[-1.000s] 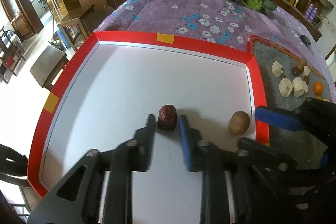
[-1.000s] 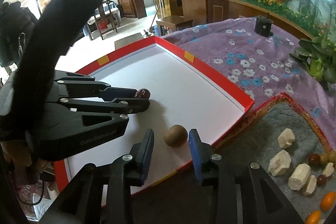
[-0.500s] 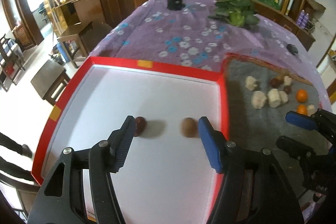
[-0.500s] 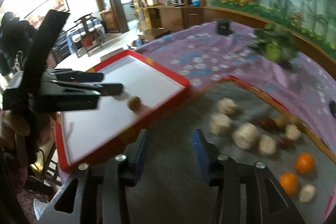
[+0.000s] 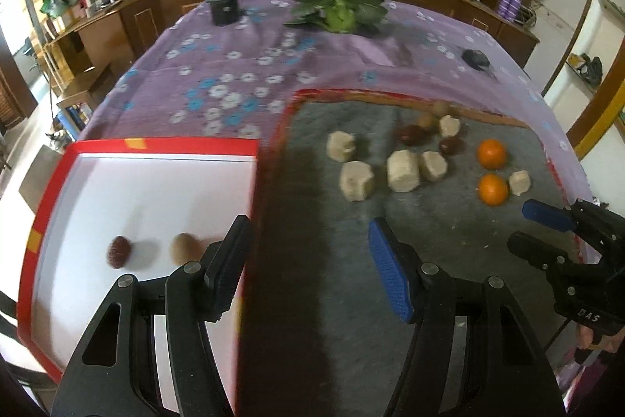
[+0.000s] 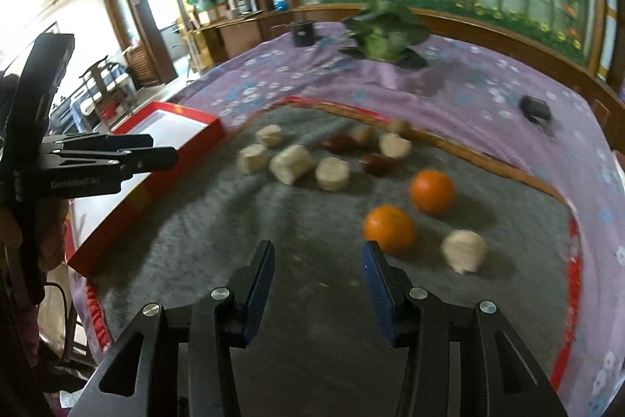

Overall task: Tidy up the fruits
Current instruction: 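Move both grippers back over the fruits on the felt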

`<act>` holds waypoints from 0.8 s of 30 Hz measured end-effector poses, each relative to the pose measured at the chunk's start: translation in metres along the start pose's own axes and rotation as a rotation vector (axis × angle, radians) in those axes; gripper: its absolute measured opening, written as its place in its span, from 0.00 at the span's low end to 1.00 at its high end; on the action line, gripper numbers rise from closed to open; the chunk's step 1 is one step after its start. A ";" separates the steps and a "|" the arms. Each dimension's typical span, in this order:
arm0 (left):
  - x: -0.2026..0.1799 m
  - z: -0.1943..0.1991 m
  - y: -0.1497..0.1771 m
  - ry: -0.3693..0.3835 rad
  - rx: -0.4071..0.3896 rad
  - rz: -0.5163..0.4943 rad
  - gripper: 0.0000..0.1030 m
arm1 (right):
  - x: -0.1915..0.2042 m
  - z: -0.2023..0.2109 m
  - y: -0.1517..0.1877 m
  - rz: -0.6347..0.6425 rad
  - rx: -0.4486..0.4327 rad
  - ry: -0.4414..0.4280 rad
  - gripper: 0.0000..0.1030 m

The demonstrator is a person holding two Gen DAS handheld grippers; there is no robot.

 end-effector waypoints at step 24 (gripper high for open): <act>-0.033 -0.023 -0.012 -0.007 0.051 0.134 0.60 | -0.047 0.040 -0.009 0.025 -0.096 0.003 0.48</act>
Point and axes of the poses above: each gripper's, at about its wrist camera, not at the fingertips, and z roughly against the way its jaws point, x to its left, y to its underside, the point moved 8 cm from there along -z, roughly the way its jaws point, and after that the axes turned 15 degrees about -y, right-handed, at the moved point
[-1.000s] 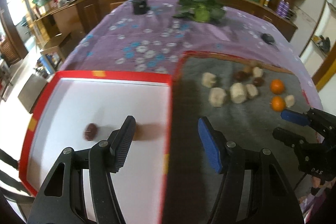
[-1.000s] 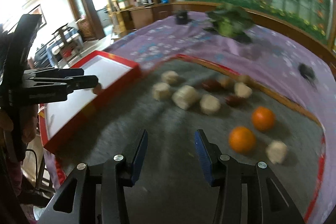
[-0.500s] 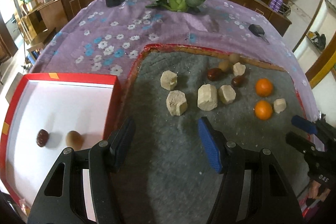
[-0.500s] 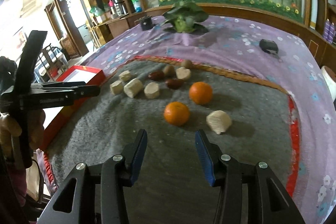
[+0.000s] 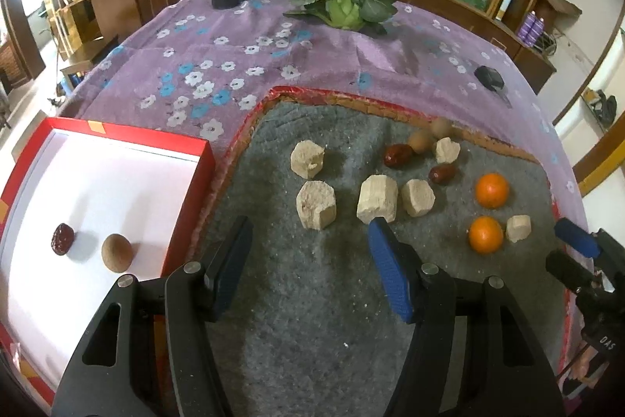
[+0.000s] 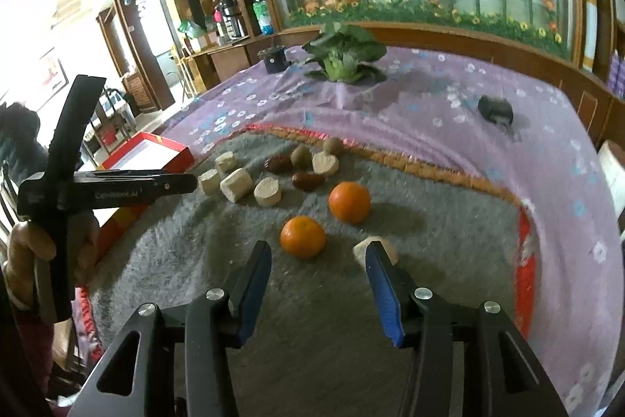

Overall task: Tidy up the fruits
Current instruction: 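Move both grippers back over the fruits on the felt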

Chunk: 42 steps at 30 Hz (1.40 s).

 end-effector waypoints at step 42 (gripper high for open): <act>-0.013 -0.030 -0.014 0.025 0.043 -0.173 0.60 | -0.033 0.025 0.001 -0.118 -0.084 0.011 0.57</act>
Point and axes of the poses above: each gripper's, at about its wrist camera, not at the fingertips, and z roughly against the way its jaws point, x to its left, y to its underside, the point moved 8 cm from there along -z, roughly the way its jaws point, and after that the axes turned 15 degrees about -y, right-handed, at the moved point
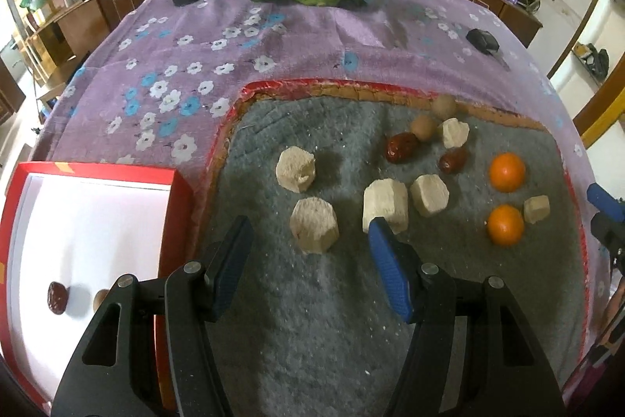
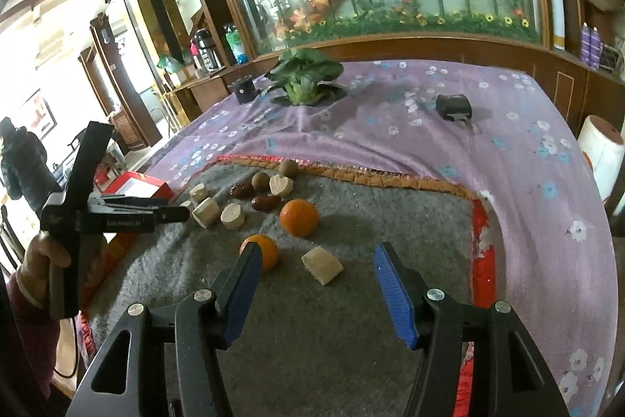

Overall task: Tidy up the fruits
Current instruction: 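Move both grippers back over the fruits on the felt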

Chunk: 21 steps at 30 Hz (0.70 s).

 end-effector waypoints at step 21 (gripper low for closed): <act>-0.016 -0.011 -0.001 0.039 -0.013 -0.175 0.60 | 0.009 -0.014 0.006 0.025 0.056 0.005 0.57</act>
Point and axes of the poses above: each gripper's, at about its wrist camera, not at the fingertips, and z roughly against the way its jaws point, x to its left, y to its underside, the point moved 8 cm from there along -z, roughly the way its jaws point, and after that the axes turned 15 degrees about -y, right-handed, at the moved point
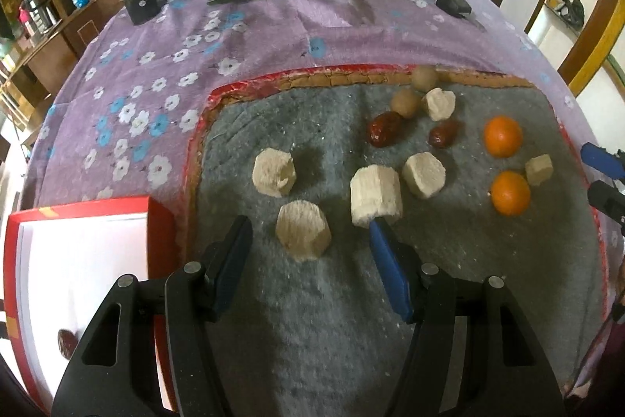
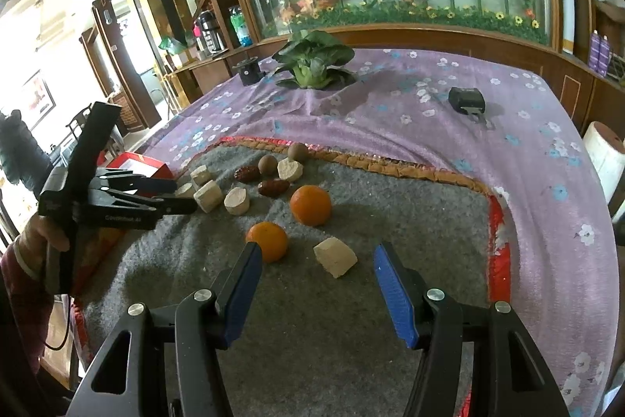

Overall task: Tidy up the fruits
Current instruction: 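Move both grippers back over the fruits on the felt, then grasp a beige chunk with the left gripper while the right gripper grasps an orange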

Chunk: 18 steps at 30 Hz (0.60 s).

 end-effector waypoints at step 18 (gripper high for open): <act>0.004 0.010 0.006 0.037 -0.028 0.018 0.26 | 0.042 -0.056 -0.007 0.136 0.123 -0.107 0.41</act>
Point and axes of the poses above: each gripper's, at about its wrist camera, not at the fingertips, and z roughly against the way its jaws point, x to its left, y to its underside, the point moved 8 cm from there along -z, roughly the way its jaws point, and after that the axes turned 15 degrees about -y, right-handed, at the moved point
